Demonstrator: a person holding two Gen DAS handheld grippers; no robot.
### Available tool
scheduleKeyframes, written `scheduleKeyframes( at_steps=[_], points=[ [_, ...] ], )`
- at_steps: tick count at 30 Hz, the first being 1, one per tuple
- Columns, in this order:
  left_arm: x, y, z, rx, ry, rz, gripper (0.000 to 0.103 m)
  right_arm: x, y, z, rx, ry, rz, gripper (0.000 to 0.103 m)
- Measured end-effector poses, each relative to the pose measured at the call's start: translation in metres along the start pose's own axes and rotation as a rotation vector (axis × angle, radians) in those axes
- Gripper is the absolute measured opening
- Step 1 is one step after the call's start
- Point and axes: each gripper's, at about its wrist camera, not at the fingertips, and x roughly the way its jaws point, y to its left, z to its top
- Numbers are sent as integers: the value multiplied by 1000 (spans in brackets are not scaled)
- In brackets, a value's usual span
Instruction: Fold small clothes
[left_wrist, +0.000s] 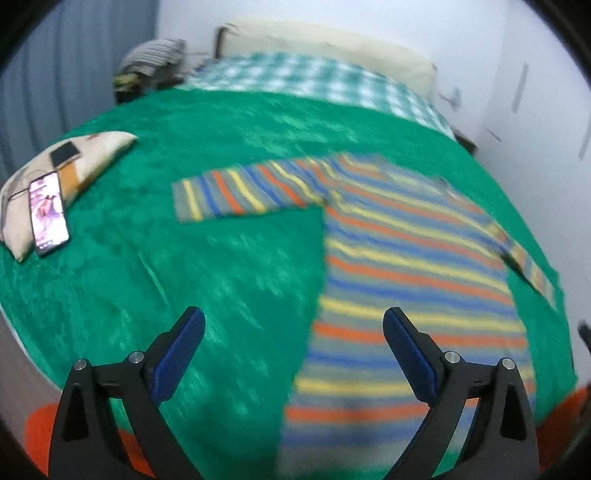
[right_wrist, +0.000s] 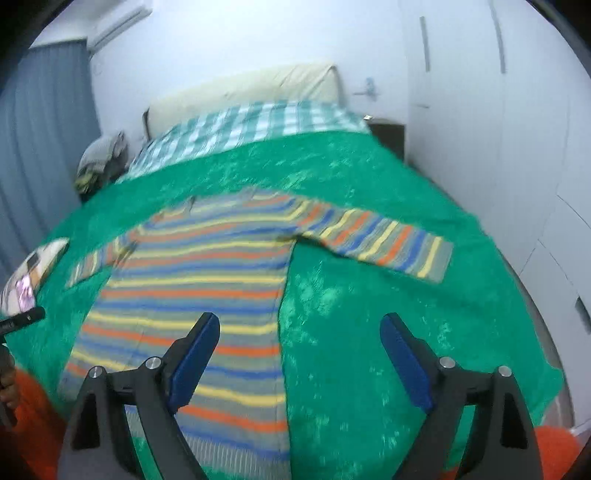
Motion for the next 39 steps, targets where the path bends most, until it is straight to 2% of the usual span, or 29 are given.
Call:
scheduleKeyframes(
  at_steps=[3, 5, 6, 7, 9, 15, 21, 39],
  points=[
    [21, 20, -13, -17, 8, 74, 98, 14, 2, -6, -22, 26, -23, 88],
    [37, 32, -27, -32, 69, 104, 98, 20, -2, -11, -4, 55, -35, 88],
    [47, 37, -30, -53, 124, 112, 98, 21, -4, -12, 11, 62, -35, 88],
    [51, 39, -32, -78, 166, 93, 98, 20, -7, -12, 17, 57, -40, 88],
    [54, 39, -36, -95, 187, 55, 98, 18, -10, -13, 16, 47, -51, 88],
    [68, 33, -47, -65, 258, 93, 100, 22, -4, -17, -4, 57, -44, 88],
    [67, 27, -50, -27, 270, 105, 102, 25, -2, -21, -11, 76, -27, 88],
    [67, 27, -53, -5, 276, 104, 103, 31, -2, -26, 34, 112, 14, 88]
  ],
)
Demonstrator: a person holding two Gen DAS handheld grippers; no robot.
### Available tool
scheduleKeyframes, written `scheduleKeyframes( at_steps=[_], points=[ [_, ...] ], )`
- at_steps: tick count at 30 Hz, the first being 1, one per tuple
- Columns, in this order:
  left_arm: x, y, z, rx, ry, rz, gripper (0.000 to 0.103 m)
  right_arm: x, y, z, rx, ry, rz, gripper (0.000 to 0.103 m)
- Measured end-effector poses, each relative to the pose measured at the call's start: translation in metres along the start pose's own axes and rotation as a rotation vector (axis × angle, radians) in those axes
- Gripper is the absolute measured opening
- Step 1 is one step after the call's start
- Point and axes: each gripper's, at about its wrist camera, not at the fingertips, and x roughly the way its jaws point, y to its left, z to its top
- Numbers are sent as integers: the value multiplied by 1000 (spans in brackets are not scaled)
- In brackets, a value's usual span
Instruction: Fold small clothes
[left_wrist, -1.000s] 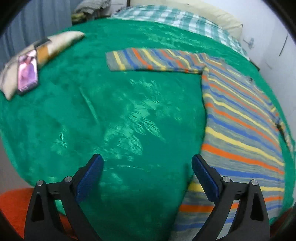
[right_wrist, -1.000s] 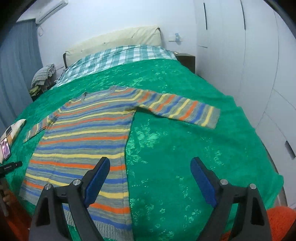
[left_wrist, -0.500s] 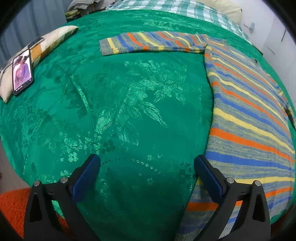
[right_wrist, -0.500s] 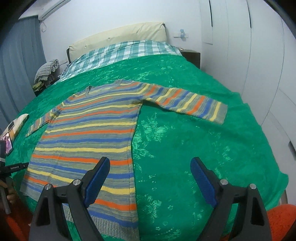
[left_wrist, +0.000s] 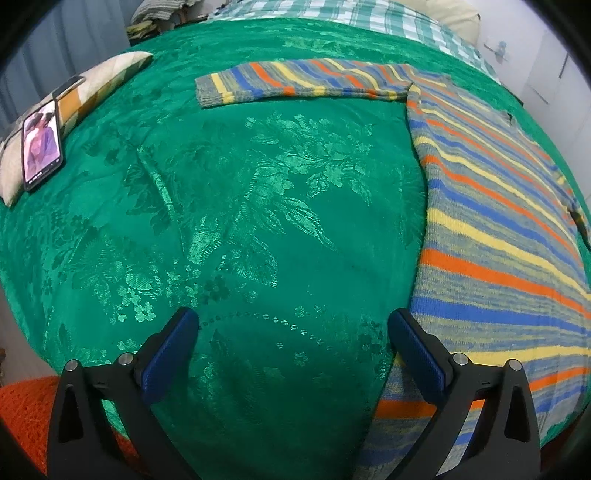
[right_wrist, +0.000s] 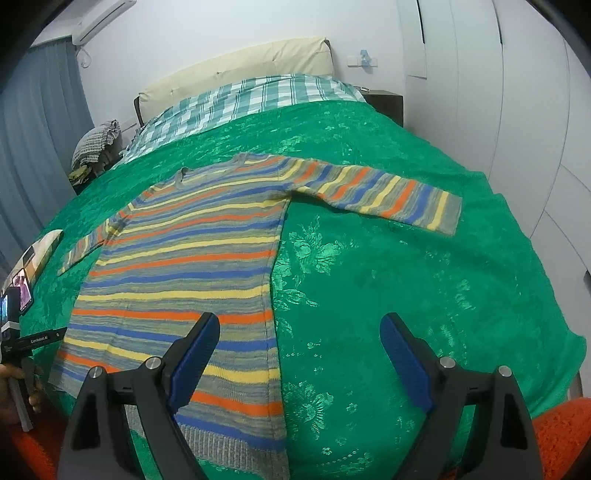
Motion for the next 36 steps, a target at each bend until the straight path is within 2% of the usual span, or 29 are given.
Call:
scheduleKeyframes(
  at_steps=[6, 9, 12, 18, 25, 36],
  points=[
    [-3, -2, 3, 55, 16, 8, 103, 0, -1, 0, 5, 1, 1, 88],
    [-16, 6, 7, 14, -49, 4, 103, -1, -1, 0, 10, -4, 2, 88],
    [-30, 12, 10, -20, -121, -39, 103, -2, -2, -1, 16, -5, 1, 88],
    [-43, 19, 12, -52, -199, -16, 103, -3, -1, -1, 17, -9, 4, 88],
    [-41, 33, 16, -127, -206, 5, 102, -3, 1, -3, 16, 2, 7, 88],
    [-42, 34, 15, -122, -214, 25, 102, 0, 2, -3, 19, 16, 11, 88]
  ],
)
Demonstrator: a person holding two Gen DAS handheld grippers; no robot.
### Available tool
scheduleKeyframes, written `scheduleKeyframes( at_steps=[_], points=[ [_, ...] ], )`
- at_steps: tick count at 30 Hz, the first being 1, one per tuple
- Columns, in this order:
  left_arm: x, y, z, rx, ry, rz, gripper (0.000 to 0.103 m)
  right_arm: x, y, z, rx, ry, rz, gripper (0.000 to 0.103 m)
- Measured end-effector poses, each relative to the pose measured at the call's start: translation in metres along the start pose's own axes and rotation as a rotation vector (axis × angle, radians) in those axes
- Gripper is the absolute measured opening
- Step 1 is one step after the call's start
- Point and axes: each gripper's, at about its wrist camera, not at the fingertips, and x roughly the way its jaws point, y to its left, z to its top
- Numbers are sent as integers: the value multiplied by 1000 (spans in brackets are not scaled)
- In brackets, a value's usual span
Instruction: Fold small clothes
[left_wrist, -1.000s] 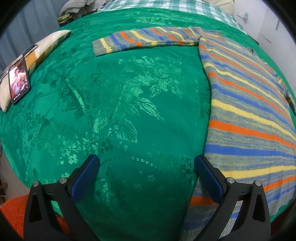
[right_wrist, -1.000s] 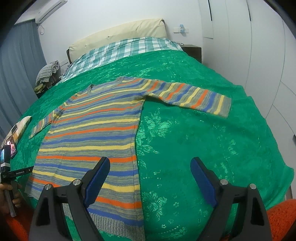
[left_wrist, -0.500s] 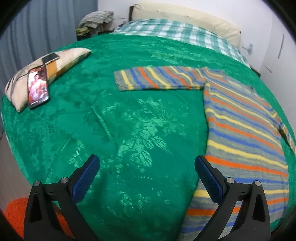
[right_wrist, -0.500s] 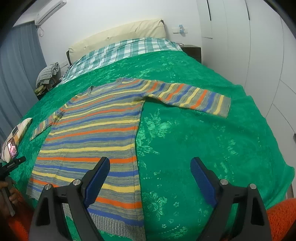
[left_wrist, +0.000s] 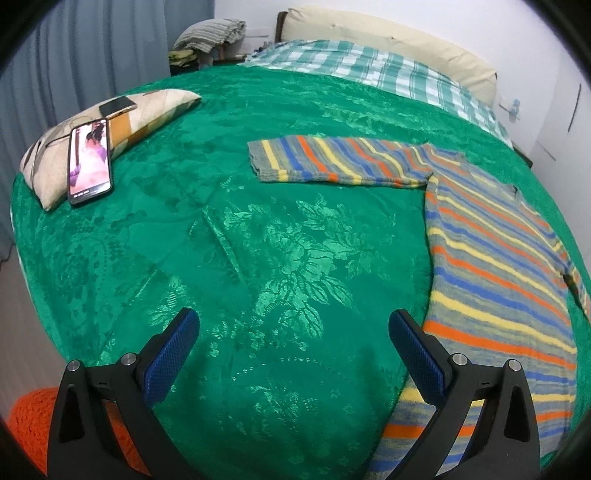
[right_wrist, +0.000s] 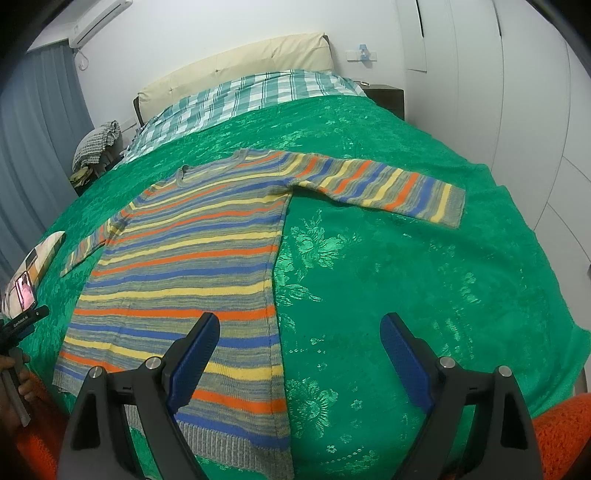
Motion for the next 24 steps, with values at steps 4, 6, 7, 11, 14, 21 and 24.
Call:
scheduleKeyframes(
  at_steps=[4, 6, 7, 11, 14, 21, 24],
  points=[
    [0, -2, -1, 11, -5, 7, 103, 1, -1, 0, 1, 1, 2, 88],
    [0, -2, 0, 10, -5, 7, 103, 1, 0, 0, 2, 1, 2, 88],
    [0, -2, 0, 8, -5, 7, 103, 2, 0, 0, 3, 2, 2, 88],
    [-1, -1, 0, -1, -6, 10, 102, 2, 0, 0, 3, 2, 3, 88],
    [1, -1, 0, -6, 0, 14, 102, 2, 1, -2, 2, 3, 2, 88],
    [1, 0, 0, -7, -1, 16, 102, 3, 2, -3, 4, 3, 2, 88],
    [1, 1, 0, -8, -1, 16, 103, 3, 3, -4, 8, 3, 2, 88]
  ],
)
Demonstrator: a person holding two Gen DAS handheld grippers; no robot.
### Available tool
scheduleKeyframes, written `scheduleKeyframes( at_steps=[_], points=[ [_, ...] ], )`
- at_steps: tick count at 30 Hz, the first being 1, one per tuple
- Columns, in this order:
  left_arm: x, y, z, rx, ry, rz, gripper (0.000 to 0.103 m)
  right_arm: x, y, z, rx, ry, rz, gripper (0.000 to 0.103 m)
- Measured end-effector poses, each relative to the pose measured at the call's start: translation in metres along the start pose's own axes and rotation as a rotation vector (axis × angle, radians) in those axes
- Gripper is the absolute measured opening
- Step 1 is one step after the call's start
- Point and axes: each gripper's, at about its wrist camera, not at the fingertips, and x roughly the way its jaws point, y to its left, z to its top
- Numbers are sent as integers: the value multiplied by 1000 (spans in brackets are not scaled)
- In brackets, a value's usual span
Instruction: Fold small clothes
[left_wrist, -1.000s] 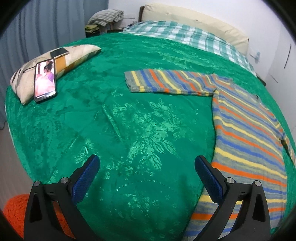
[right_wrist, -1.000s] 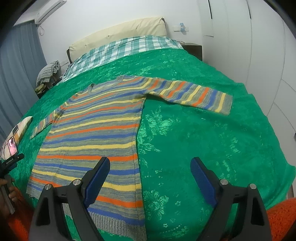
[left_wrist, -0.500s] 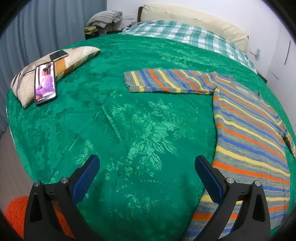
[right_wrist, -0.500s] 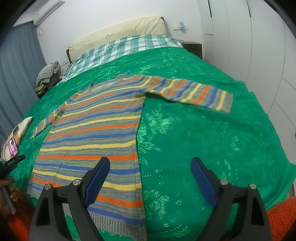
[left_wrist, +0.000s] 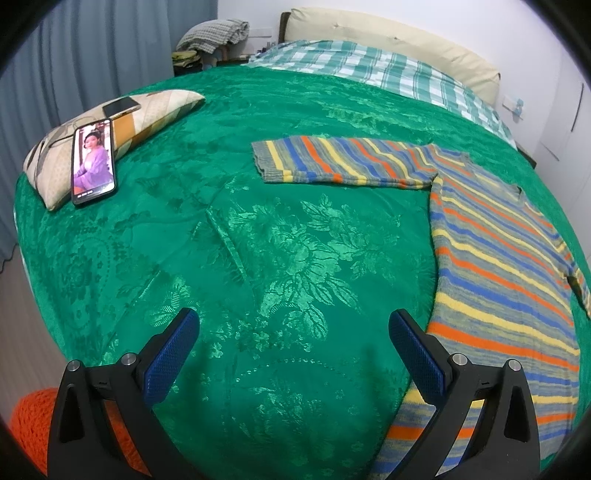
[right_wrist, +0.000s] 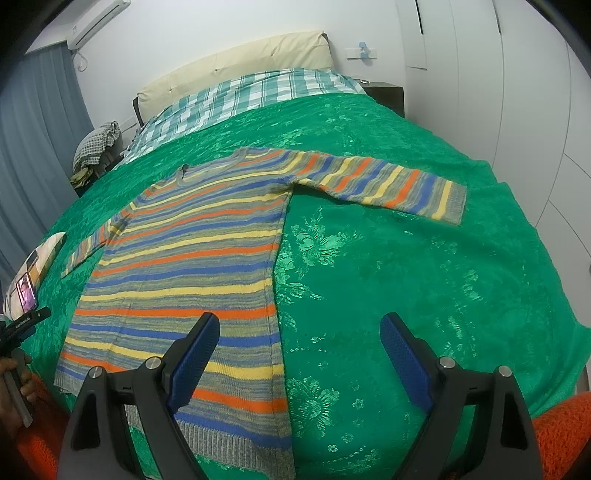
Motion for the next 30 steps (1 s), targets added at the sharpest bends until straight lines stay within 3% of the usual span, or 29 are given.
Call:
scheduleKeyframes(
  at_steps=[30],
  points=[
    [1, 1, 1, -2, -2, 1, 102, -1, 0, -1, 1, 1, -1, 88]
  ],
)
